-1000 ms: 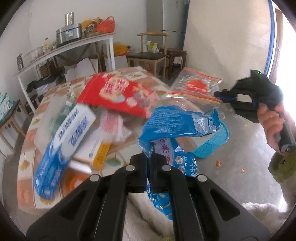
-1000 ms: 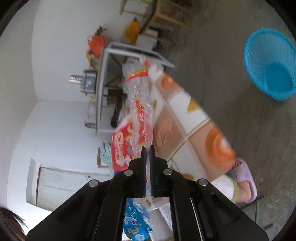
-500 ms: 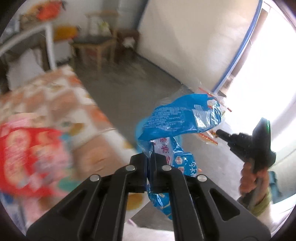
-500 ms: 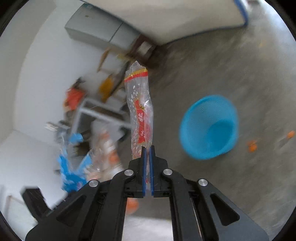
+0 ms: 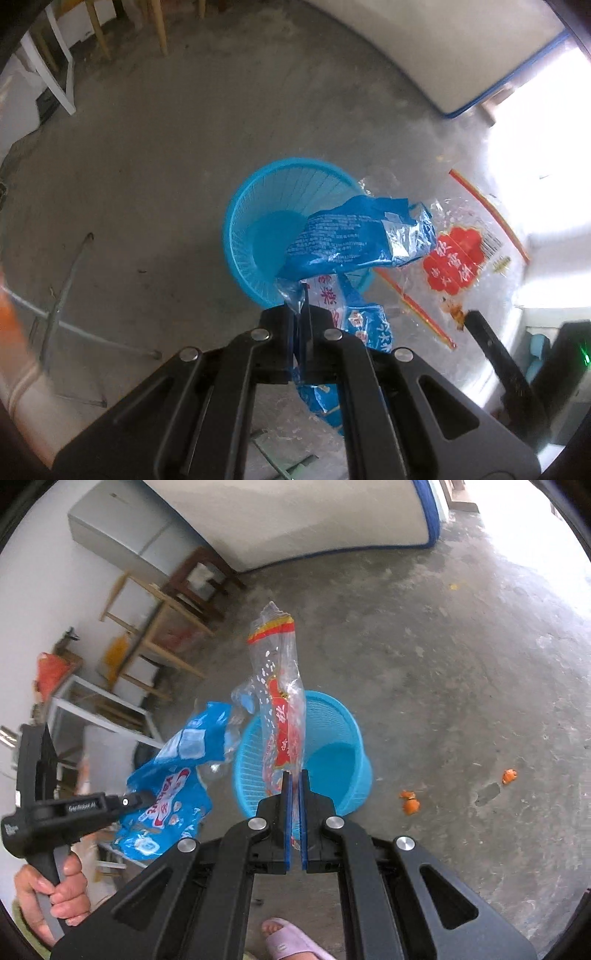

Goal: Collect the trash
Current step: 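Carry both bags to the blue wastebasket and open both tools to drop them, then move both tools back toward the table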

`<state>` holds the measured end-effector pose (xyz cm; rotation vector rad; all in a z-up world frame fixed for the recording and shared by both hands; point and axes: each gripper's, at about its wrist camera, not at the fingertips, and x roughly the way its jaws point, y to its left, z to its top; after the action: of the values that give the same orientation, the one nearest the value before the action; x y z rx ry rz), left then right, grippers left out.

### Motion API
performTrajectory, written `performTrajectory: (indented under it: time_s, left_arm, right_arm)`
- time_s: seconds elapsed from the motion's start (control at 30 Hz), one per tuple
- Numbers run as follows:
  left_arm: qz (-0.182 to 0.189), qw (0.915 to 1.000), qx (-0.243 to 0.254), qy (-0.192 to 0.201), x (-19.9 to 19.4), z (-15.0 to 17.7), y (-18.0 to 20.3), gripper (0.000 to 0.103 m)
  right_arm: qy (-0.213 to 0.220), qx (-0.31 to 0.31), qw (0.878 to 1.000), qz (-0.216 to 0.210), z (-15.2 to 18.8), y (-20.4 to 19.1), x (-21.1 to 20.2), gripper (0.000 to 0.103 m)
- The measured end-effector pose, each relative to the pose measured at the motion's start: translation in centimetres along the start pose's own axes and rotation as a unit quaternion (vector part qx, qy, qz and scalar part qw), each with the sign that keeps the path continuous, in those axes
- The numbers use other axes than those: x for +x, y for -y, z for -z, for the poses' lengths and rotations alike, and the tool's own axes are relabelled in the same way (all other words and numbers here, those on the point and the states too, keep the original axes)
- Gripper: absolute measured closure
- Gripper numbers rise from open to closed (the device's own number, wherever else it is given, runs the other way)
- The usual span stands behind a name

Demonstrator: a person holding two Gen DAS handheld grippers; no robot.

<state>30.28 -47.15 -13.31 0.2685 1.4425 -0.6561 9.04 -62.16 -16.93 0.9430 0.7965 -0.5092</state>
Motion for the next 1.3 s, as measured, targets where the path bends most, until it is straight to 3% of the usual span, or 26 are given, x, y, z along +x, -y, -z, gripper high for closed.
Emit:
performTrajectory:
  time_s: [0.07, 0.1, 0.13, 0.17, 0.27, 0.33, 0.47, 0.67, 0.8, 0.87, 0.9, 1.0, 1.1, 1.3]
  left_arm:
    - [0.002, 0.9999, -0.011, -0.007, 2.3, -1.5, 0.6, 0.096]
    - [-0.003, 0.9999, -0.01, -0.009, 3.4, -2.1, 1.0, 0.08]
    - [-0.013, 0.9999, -0.008, -0.008, 3.9, -2.4, 1.4, 0.055]
    - [-0.027, 0.9996, -0.002, -0.004, 4.5, -2.8, 1.7, 0.047]
    - [-0.041, 0.999, 0.013, -0.01, 5.3, -3.0, 2.2, 0.043]
    - [-0.034, 0.9993, 0.014, -0.01, 4.6, -2.6, 2.1, 0.036]
    - [-0.009, 0.9997, 0.016, 0.014, 1.9, -2.1, 1.9, 0.032]
    - [0.052, 0.9973, 0.005, 0.051, -4.6, -0.1, 0.9, 0.029]
    - [0.066, 0.9889, 0.0, 0.133, -11.1, 4.6, -0.4, 0.026]
    - [0.077, 0.9818, 0.008, 0.173, -14.0, 7.7, -0.9, 0.023]
    - [0.076, 0.9792, 0.014, 0.187, -15.2, 9.2, -1.1, 0.023]
    - [0.056, 0.974, 0.028, 0.218, -17.9, 14.2, -1.8, 0.022]
    - [0.028, 0.9706, 0.004, 0.239, -19.6, 18.6, -2.8, 0.022]
    - [-0.014, 0.9597, -0.048, 0.277, -21.8, 26.0, -6.9, 0.019]
  right_arm:
    - [-0.007, -0.003, 1.0, 0.015, -0.2, 0.3, 1.8, 0.099]
    - [-0.013, -0.008, 1.0, 0.026, -0.6, 0.2, 3.4, 0.099]
    - [-0.02, -0.012, 0.999, 0.032, -0.9, 0.2, 4.6, 0.099]
    - [-0.031, -0.015, 0.999, 0.037, -1.2, 0.2, 6.2, 0.099]
    - [-0.043, -0.019, 0.997, 0.064, -1.2, 1.2, 10.2, 0.096]
    - [-0.053, -0.014, 0.995, 0.089, -0.9, 2.4, 12.1, 0.085]
    - [-0.057, 0.032, 0.994, 0.09, 0.2, 5.0, 12.6, 0.08]
    - [-0.036, 0.032, 0.996, 0.074, 1.8, 6.9, 9.5, 0.075]
    - [-0.031, 0.022, 0.998, 0.055, 3.0, 7.7, 6.2, 0.074]
    - [-0.032, 0.011, 0.999, 0.04, 3.9, 7.6, 4.1, 0.065]
    - [-0.031, 0.005, 0.999, 0.036, 4.1, 7.5, 3.4, 0.057]
    - [-0.024, -0.032, 0.999, 0.034, 5.1, 6.3, 0.7, 0.046]
    - [-0.019, -0.075, 0.996, 0.033, 5.4, 4.2, -1.1, 0.036]
    - [0.009, -0.216, 0.976, 0.031, 6.1, -4.9, -4.8, 0.018]
